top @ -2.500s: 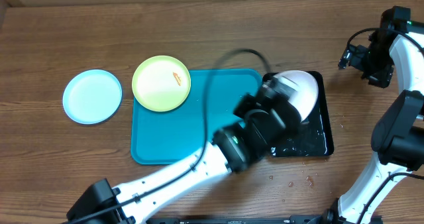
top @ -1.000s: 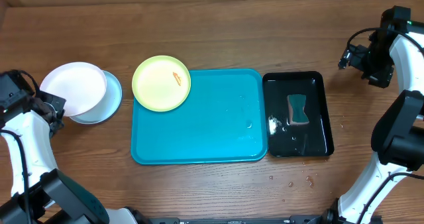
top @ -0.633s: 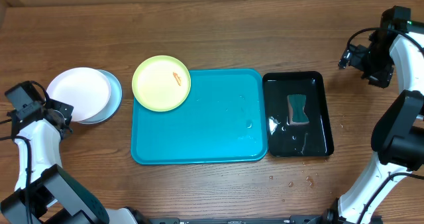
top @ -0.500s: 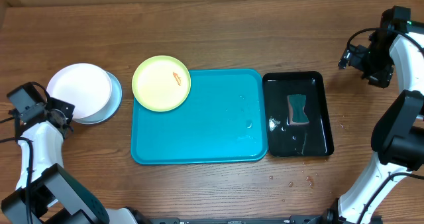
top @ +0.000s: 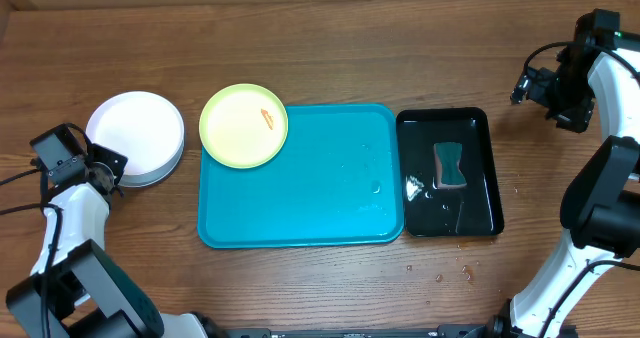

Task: Clean dirty plates on tray and stack at the side
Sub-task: 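Release the stacked plate and lift the left gripper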

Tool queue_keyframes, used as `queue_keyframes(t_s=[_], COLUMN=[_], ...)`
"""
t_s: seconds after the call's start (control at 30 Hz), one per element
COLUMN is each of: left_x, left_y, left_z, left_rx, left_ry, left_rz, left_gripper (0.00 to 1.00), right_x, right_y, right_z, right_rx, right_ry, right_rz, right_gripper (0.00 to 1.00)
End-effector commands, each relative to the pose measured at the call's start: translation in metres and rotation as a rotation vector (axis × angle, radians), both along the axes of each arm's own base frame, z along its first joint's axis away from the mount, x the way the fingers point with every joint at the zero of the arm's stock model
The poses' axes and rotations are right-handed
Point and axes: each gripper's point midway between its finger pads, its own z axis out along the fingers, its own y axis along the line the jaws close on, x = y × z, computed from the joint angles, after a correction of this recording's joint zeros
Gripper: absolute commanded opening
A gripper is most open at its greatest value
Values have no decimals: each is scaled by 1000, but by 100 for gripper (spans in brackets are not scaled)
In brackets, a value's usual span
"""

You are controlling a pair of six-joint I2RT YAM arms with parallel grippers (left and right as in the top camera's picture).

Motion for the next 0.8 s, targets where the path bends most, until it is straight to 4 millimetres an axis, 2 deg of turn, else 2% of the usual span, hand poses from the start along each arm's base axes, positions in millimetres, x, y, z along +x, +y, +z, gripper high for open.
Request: queue_keyframes(t_s=[0.0,0.17,0.47,0.57,0.6,0.67,0.7,0.77], left_x=[-2,-2,3,2,2,2,3,9], left_y=[1,4,7,6,6,5,4,-2], left_z=[-14,-20,-17,-17,-17,-17,-17,-16], left_rx=[7,9,25,28,26,26,23,2], left_ry=[39,46,28,32,33,34,32,12], left_rz=[-4,0,-2,-8,-8,-18,-30,-73], left_gripper=[4,4,5,17,25,46,50,51], right_x=[5,5,5,5,5,5,5,5], right_y=[-1,-1,-1,-1,-1,-1,-1,-1], right_z=[19,19,19,19,19,19,19,19], right_rx=[-14,-14,-14,-14,-14,-14,-14,-14], right_ry=[-47,-48,-48,-48,-48,-48,-48,-48], right_rz=[0,0,0,0,0,0,0,0], right_gripper=[100,100,100,100,100,100,100,100])
